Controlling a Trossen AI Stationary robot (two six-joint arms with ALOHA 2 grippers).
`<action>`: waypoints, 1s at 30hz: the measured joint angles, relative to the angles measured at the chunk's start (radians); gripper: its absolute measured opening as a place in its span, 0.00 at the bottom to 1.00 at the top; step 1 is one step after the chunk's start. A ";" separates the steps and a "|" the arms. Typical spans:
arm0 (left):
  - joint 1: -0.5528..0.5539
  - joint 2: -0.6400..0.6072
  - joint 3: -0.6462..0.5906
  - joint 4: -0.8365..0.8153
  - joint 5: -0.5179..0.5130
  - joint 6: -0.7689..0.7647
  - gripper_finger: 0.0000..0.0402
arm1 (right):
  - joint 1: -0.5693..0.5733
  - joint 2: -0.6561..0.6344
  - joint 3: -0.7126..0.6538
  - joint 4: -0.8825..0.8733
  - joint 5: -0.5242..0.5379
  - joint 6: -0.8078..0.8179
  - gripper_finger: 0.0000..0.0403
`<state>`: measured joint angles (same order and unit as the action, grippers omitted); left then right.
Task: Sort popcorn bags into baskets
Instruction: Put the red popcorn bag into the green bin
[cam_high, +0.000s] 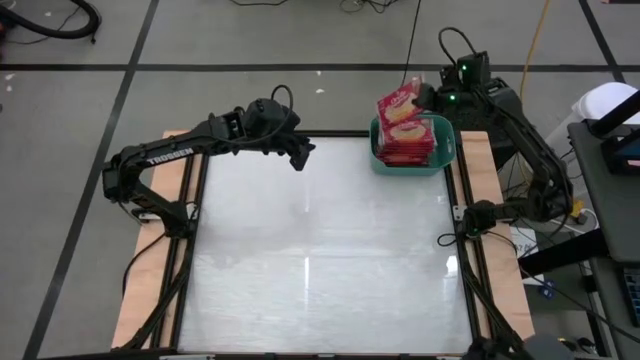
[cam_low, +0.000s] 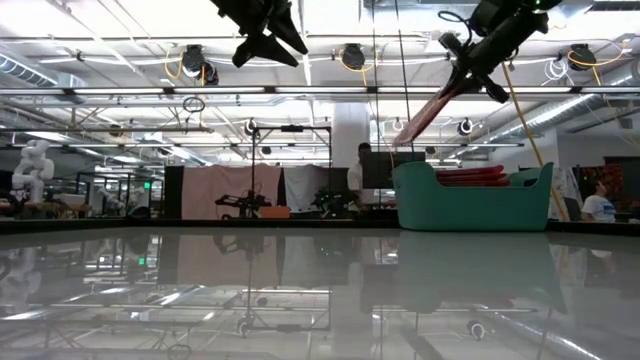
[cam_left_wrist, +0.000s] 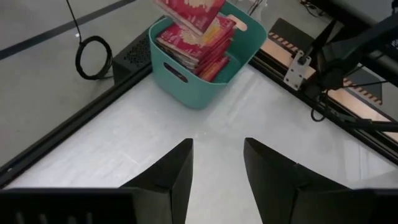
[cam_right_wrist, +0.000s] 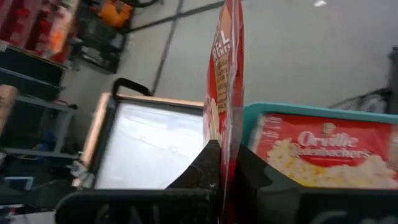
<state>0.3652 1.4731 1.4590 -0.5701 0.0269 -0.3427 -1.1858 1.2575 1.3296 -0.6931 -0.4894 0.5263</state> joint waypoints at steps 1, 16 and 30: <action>0.001 0.000 0.000 0.000 0.000 0.000 0.36 | 0.000 0.006 0.000 -0.011 0.008 -0.011 0.01; -0.036 0.000 0.000 -0.002 0.001 -0.012 0.36 | 0.000 0.017 -0.147 0.053 0.074 -0.031 0.01; -0.040 0.000 0.000 -0.002 0.001 -0.033 0.36 | -0.019 0.016 -0.199 0.066 0.227 -0.111 0.08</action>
<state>0.3248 1.4731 1.4590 -0.5720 0.0282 -0.3759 -1.2050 1.2736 1.1309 -0.6276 -0.2621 0.4152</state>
